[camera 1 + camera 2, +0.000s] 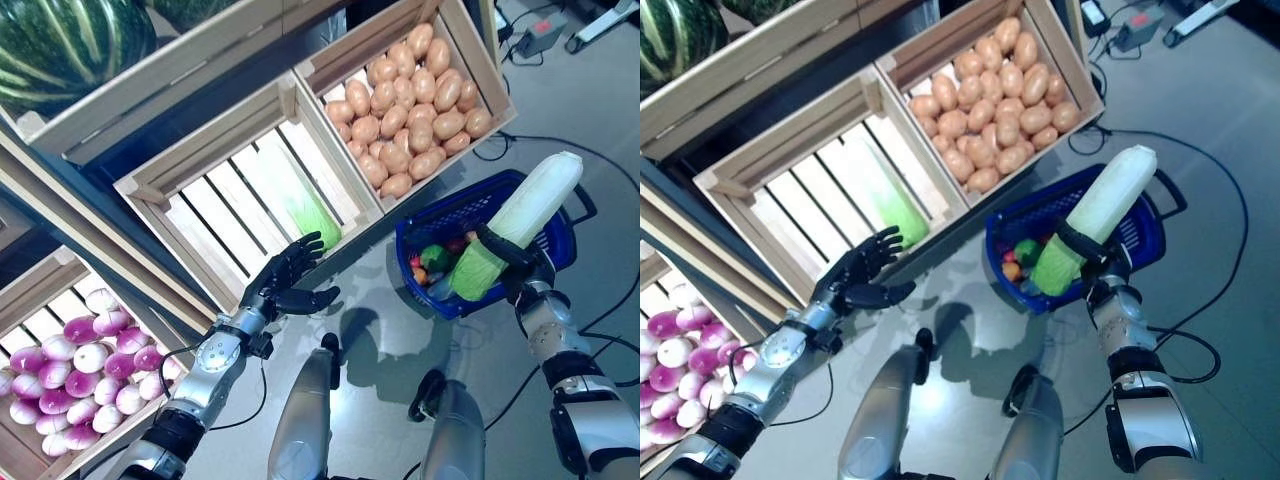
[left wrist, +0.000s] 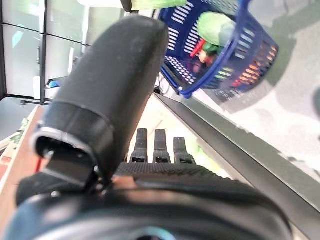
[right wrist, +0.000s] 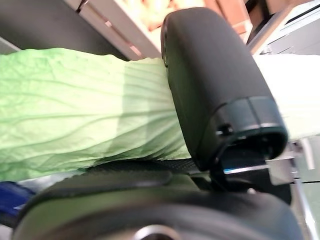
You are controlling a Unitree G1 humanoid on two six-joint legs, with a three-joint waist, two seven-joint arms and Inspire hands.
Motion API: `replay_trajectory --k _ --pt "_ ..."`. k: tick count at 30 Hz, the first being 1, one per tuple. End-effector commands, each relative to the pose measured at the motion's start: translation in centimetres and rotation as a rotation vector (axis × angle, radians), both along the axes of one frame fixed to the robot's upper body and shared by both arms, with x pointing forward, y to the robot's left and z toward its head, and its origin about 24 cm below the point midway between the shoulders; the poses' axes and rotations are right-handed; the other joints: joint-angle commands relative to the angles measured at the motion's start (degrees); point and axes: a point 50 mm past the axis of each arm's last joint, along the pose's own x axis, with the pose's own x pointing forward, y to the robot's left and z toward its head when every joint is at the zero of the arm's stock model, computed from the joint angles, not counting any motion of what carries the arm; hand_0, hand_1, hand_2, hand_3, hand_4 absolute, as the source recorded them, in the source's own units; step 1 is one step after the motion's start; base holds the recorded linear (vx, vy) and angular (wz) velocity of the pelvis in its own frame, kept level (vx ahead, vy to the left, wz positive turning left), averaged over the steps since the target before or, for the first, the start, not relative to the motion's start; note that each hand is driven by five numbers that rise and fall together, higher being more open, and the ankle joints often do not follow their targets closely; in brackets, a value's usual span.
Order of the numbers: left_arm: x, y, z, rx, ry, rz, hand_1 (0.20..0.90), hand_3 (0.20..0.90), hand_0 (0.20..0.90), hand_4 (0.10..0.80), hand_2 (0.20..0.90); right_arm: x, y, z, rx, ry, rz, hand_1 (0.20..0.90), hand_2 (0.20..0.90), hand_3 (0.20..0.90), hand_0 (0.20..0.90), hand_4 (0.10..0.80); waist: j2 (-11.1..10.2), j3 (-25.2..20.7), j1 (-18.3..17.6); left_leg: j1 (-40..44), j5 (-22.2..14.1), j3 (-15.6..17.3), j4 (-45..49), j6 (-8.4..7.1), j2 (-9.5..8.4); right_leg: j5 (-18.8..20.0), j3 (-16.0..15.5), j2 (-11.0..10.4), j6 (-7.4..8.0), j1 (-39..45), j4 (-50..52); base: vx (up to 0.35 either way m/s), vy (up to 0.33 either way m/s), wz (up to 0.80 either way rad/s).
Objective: Put vegetables into the basket
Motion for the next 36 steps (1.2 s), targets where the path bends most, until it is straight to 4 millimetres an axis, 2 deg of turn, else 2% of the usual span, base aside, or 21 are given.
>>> replay_trajectory --k 1,6,11,14,19,20,23,28,31,36 --pt "0.2 0.5 5.9 -0.137 -0.347 0.101 0.9 0.9 0.9 0.8 0.9 1.0 -2.9 6.0 -0.104 -0.169 -0.082 0.3 0.3 0.3 0.3 0.4 0.5 -3.7 0.4 1.2 -9.9 -1.1 6.4 0.82 0.52 0.9 0.3 0.1 -4.09 -1.0 3.1 -0.048 0.017 0.08" --pt "0.4 2.2 7.1 -0.145 -0.426 0.29 0.9 0.9 0.9 0.8 0.9 0.8 -3.7 6.2 -0.091 -0.139 -0.091 0.3 0.3 0.3 0.3 0.4 1.0 -3.5 0.3 -2.5 -12.1 -1.5 11.5 0.72 0.15 -1.1 1.8 -0.6 -4.42 -5.7 8.3 -0.042 0.013 0.04" --pt "0.0 2.6 8.5 -0.147 -0.515 0.324 0.9 0.9 0.9 0.8 0.9 0.6 -4.2 6.1 -0.085 -0.126 -0.092 0.3 0.3 0.3 0.3 0.4 1.3 -3.6 0.1 -5.4 -13.7 -1.9 15.3 0.56 0.01 -2.5 3.1 -0.7 -4.7 -9.4 12.0 -0.015 0.006 0.08" --pt "0.0 3.0 9.4 -0.147 -0.564 0.359 0.9 0.9 0.9 0.8 0.9 0.7 -4.3 6.2 -0.023 -0.127 -0.093 0.3 0.3 0.3 0.3 0.4 1.5 -3.7 0.0 -7.4 -14.7 -2.1 18.0 0.46 0.07 -3.6 3.9 -0.7 -4.89 -11.8 14.4 -0.004 -0.001 0.04" --pt "0.3 3.1 10.4 -0.107 -0.606 0.384 0.9 0.9 0.9 0.8 0.9 1.0 -4.7 7.0 -0.048 -0.135 -0.115 0.309 0.309 0.309 0.309 0.406 2.1 -3.5 -0.3 -10.7 -15.3 -2.5 21.3 0.22 0.15 -4.7 5.1 -0.3 -5.2 -15.3 17.7 0.0 0.0 0.0" --pt "0.3 3.1 10.7 -0.106 -0.612 0.382 0.9 0.9 0.9 0.8 0.9 1.1 -4.7 7.4 -0.048 -0.131 -0.125 0.9 0.9 0.9 0.9 0.8 2.3 -3.4 -0.5 -11.6 -15.3 -2.6 22.0 0.15 0.15 -4.8 5.4 -0.1 -5.26 -16.2 18.4 0.0 0.0 0.0" --pt "0.4 2.9 11.2 -0.12 -0.623 0.374 0.9 0.9 0.9 0.8 0.9 1.4 -4.4 7.8 -0.021 -0.13 -0.12 0.9 0.9 0.9 0.9 0.8 2.4 -3.1 -0.8 -13.9 -15.4 -2.8 23.7 0.1 0.29 -5.1 6.1 0.3 -5.33 -18.7 20.1 -0.038 0.026 -0.03" --pt "0.5 2.2 11.3 -0.131 -0.631 0.35 0.9 0.9 0.9 0.8 0.9 1.9 -3.5 7.4 0.102 -0.133 -0.107 0.9 0.9 0.9 0.9 0.8 2.3 -2.5 -0.7 -15.6 -15.4 -3.2 24.8 0.3 0.03 -5.2 6.3 0.8 -5.24 -20.5 21.1 -0.022 0.005 -0.01" --pt "0.9 1.8 10.9 -0.11 -0.592 0.322 0.9 0.9 0.9 0.8 0.9 2.1 -3.3 7.8 0.058 -0.14 -0.112 0.9 0.9 0.9 0.9 0.8 2.1 -2.3 -0.6 -16.2 -14.7 -3.4 24.7 0.55 0.12 -4.6 5.9 0.9 -5.32 -21.2 21.1 -0.022 0.002 -0.01" --pt "0.8 1.9 10.4 -0.122 -0.577 0.331 0.9 0.9 0.9 0.8 0.9 1.9 -3.4 7.2 0.019 -0.109 -0.107 0.9 0.9 0.9 0.9 0.8 1.9 -2.1 -0.5 -15.6 -13.9 -3.3 23.1 0.57 0.39 -3.8 5.6 1.3 -5.26 -20.4 19.5 0.0 0.0 0.0"
